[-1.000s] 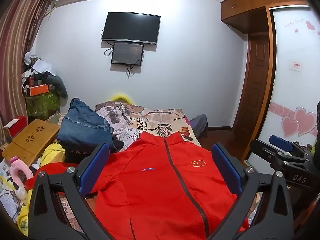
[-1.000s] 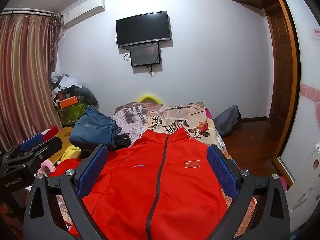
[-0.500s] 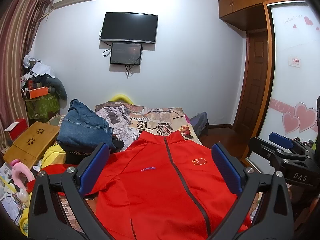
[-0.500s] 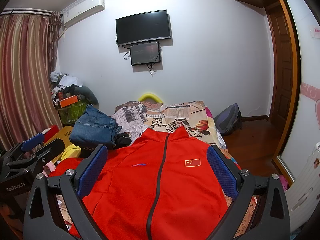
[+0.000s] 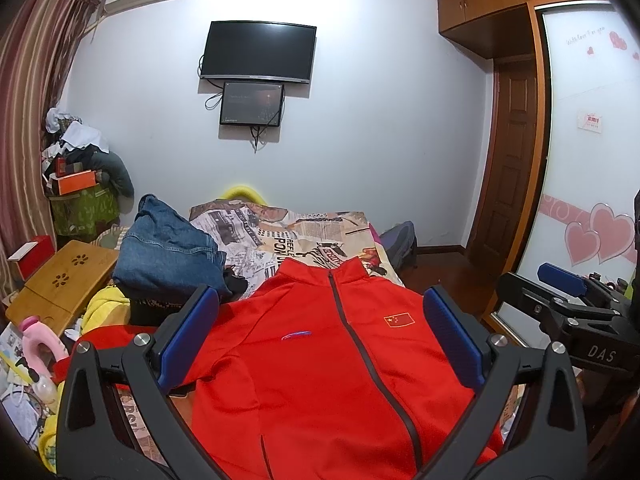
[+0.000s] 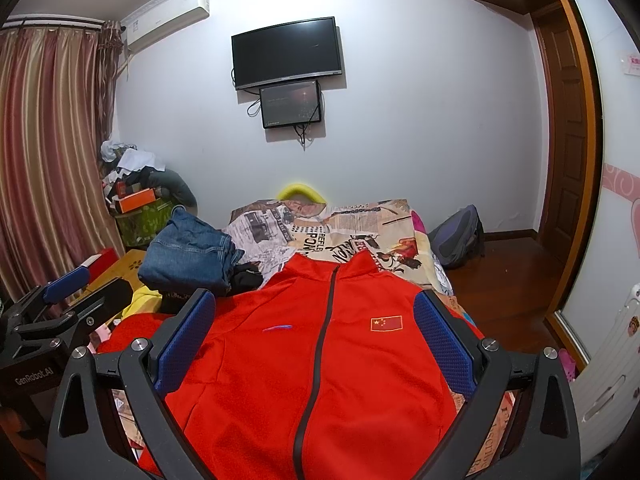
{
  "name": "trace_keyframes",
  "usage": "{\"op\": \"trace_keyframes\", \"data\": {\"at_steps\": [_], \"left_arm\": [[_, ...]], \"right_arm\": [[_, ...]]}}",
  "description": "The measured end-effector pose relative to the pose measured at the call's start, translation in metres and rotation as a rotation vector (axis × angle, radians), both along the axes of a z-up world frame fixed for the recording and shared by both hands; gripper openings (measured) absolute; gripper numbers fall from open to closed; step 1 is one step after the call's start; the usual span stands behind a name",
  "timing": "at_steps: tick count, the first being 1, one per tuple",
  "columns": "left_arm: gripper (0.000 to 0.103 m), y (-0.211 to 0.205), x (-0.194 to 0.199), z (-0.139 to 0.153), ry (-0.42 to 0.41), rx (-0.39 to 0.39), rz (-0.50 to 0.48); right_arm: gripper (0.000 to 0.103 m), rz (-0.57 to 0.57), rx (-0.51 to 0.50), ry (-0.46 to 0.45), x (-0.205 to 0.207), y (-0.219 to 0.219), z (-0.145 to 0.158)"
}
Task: Fold large clothes
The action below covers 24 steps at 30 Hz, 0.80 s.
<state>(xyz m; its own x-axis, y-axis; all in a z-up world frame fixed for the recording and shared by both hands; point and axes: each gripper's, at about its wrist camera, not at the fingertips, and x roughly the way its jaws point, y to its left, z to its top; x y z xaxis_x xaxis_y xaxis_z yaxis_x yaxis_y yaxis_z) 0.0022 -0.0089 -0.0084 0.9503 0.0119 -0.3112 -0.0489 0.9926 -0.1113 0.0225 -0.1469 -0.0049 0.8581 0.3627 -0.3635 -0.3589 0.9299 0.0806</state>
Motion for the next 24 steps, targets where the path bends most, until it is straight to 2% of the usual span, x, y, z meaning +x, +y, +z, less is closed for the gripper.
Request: {"op": "trace_keyframes", "data": {"at_steps": [24], "left_arm": [[0.103, 0.0033, 0.0052, -0.0032, 0.01, -0.01, 0.003]], "right_arm": [[0.099, 0.004, -0.005, 0.006, 0.0015, 0.0035, -0.0061]]}}
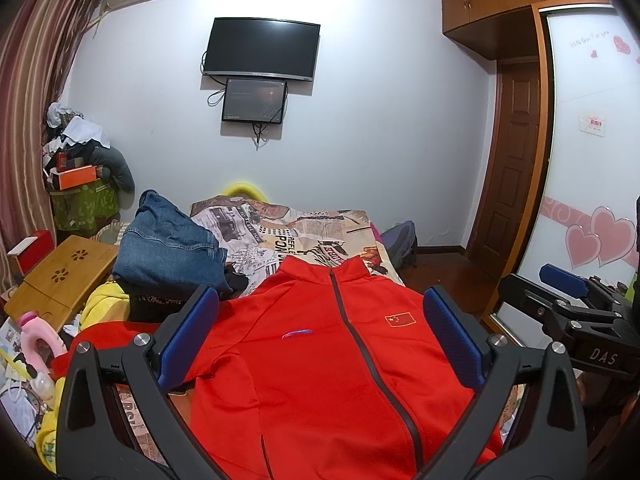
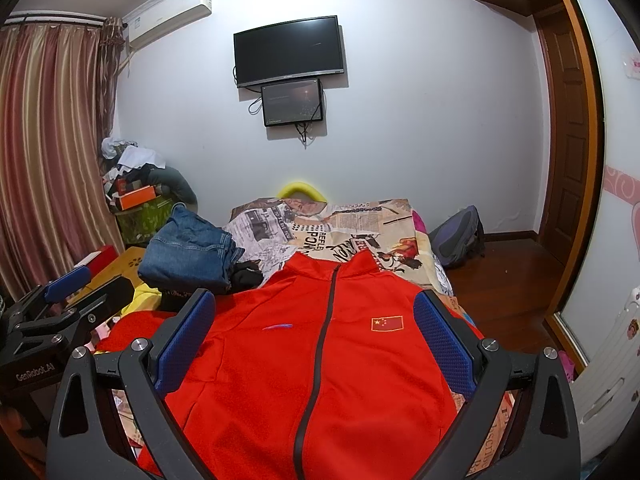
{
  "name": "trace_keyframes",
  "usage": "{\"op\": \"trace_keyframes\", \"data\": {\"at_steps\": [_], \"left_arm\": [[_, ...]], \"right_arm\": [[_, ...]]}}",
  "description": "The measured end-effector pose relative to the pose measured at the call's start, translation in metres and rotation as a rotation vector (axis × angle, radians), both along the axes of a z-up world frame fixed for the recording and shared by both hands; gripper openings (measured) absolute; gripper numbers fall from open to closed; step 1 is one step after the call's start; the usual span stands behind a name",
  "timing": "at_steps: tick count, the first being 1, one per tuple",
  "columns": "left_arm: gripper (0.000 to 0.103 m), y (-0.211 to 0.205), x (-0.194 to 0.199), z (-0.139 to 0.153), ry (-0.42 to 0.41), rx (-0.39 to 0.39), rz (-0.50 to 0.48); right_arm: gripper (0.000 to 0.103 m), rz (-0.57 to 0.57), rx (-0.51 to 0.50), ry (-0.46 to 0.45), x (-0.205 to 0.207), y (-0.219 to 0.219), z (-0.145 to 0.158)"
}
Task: Fold large clothes
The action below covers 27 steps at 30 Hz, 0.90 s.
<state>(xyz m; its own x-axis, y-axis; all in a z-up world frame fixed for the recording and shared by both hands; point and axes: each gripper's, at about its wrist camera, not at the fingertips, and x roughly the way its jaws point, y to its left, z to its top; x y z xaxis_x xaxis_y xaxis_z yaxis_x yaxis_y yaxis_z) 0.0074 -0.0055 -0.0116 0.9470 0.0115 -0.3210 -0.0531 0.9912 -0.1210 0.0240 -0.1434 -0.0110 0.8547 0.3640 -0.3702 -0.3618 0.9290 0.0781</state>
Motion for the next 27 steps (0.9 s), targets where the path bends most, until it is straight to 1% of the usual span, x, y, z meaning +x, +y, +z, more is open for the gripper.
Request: {"op": "trace_keyframes", "data": {"at_steps": [18, 27], "left_arm": [[0.103, 0.003, 0.005, -0.003, 0.017, -0.005, -0.008], [0.103, 0.015, 0.012, -0.006, 0.02, -0.014, 0.02]], "right_arm": [[0.099, 0.003, -0.014, 0.008, 0.004, 0.0, 0.001], [0.099, 0.001, -0.024, 0.025, 0.014, 0.001, 0.0]]}}
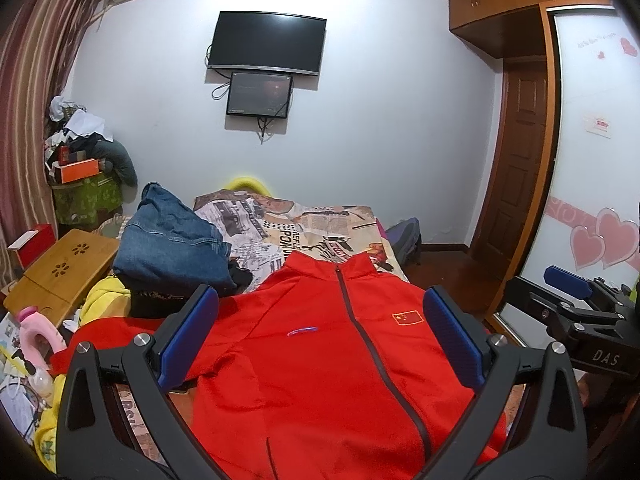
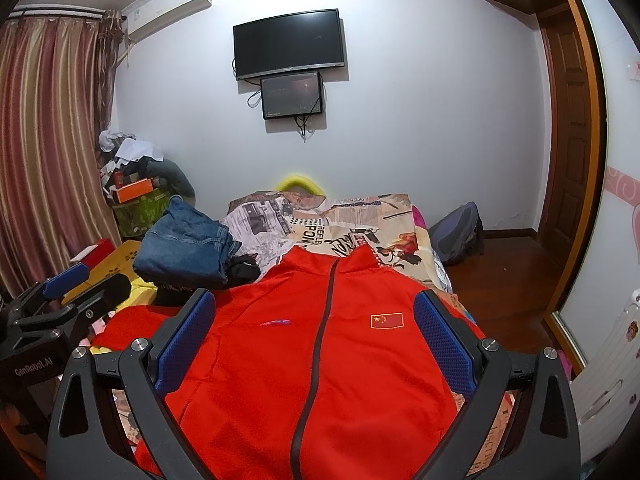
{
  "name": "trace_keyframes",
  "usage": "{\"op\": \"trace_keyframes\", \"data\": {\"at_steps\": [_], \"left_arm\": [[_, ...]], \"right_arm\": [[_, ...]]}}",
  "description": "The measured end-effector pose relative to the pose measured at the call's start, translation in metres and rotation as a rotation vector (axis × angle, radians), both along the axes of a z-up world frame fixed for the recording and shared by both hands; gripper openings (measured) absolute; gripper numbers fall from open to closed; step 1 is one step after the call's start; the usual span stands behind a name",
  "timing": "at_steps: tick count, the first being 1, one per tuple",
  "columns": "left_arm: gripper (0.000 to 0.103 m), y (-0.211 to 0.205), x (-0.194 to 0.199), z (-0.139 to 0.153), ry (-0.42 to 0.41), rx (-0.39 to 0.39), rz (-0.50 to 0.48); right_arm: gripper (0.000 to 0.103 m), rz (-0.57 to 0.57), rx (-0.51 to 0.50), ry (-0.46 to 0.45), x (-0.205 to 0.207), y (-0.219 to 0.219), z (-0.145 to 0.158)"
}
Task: Fold large clothes
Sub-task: 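Grasp the side edge of the red jacket with the left gripper and lift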
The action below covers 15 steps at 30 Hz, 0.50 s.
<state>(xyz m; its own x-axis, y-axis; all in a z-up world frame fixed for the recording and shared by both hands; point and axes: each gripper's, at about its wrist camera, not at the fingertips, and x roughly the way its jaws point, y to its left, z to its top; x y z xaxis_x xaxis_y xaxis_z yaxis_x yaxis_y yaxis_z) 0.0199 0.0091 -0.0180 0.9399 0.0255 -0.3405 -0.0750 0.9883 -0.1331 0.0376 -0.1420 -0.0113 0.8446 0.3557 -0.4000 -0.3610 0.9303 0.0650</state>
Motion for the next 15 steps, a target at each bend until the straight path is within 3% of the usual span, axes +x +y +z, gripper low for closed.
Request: {"op": "trace_keyframes", "data": {"at_steps": [6, 10, 15], "left_arm": [[0.103, 0.029, 0.01, -0.005, 0.002, -0.003, 0.08], [0.103, 0.065, 0.018, -0.014, 0.018, -0.009, 0.195], [0.103, 0.13, 0.029, -0.039, 0.08, -0.071, 0.357]], "right_arm": [[0.099, -0.009, -0.014, 0.013, 0.009, 0.004, -0.003], [0.099, -0.014, -0.022, 0.03, 0.016, 0.007, -0.009], [0.099, -0.022, -0.038, 0.069, 0.033, 0.011, -0.019]]}}
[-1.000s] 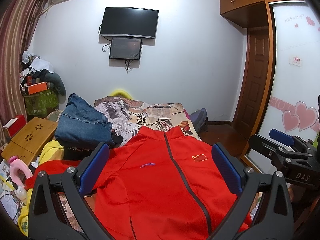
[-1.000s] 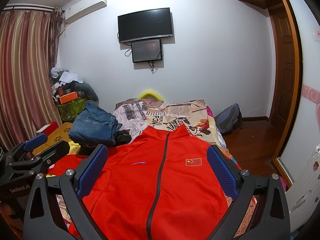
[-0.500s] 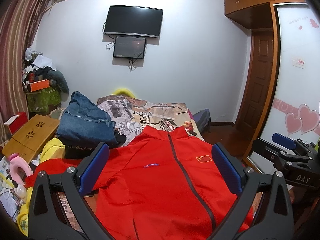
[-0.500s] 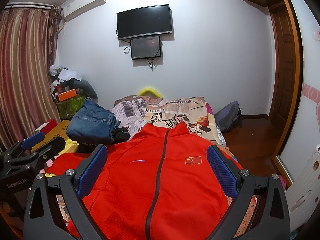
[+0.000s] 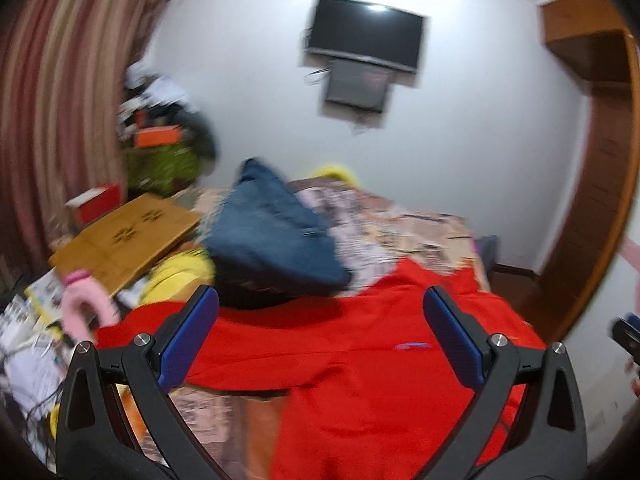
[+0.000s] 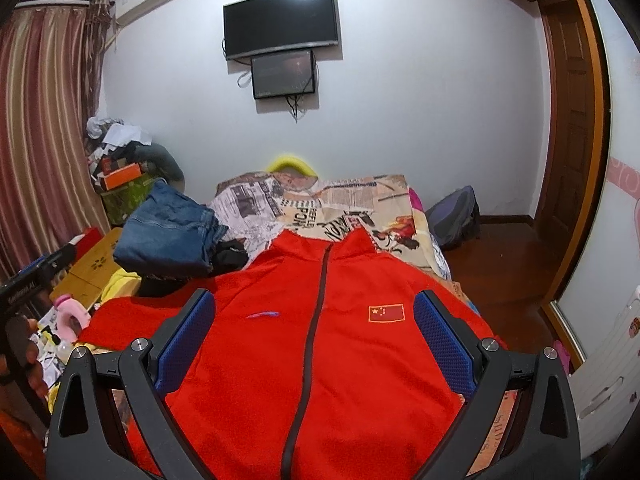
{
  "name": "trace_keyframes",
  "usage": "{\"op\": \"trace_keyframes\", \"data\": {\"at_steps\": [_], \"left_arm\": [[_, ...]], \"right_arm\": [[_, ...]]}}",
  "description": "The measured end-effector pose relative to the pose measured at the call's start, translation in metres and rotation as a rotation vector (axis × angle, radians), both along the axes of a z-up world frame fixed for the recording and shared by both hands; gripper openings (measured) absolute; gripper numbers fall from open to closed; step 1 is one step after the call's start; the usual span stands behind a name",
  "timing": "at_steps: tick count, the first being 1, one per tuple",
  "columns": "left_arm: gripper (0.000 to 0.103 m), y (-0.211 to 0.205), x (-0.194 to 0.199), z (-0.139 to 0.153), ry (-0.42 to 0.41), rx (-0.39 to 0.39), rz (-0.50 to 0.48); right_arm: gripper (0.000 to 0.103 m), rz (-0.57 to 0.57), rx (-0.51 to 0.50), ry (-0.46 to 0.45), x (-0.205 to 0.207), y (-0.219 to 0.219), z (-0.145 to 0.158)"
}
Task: Fold large clothes
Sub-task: 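Grasp the side edge of the red jacket with the left gripper and lift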
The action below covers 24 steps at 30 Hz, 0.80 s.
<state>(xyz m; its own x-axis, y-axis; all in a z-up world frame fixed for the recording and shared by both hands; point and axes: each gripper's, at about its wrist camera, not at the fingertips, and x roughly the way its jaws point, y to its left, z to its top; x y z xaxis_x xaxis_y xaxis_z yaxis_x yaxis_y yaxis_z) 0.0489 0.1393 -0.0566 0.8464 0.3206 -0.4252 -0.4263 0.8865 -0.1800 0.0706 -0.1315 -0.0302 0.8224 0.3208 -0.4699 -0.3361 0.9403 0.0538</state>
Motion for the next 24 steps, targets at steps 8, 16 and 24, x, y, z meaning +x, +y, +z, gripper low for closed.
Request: {"op": "trace_keyframes", "data": {"at_steps": [8, 16, 24], "left_arm": [[0.103, 0.098, 0.008, -0.064, 0.146, -0.123, 0.232], [0.091, 0.17, 0.003, -0.148, 0.277, -0.404, 0.263], [0.083, 0.209, 0.008, -0.211, 0.288, -0.683, 0.215]], "right_arm": [[0.099, -0.025, -0.055, 0.067, 0.032, 0.01, -0.023], [0.099, -0.038, -0.098, 0.161, 0.063, 0.017, -0.047], [0.099, -0.059, -0.11, 0.222, 0.081, 0.022, -0.062]]}}
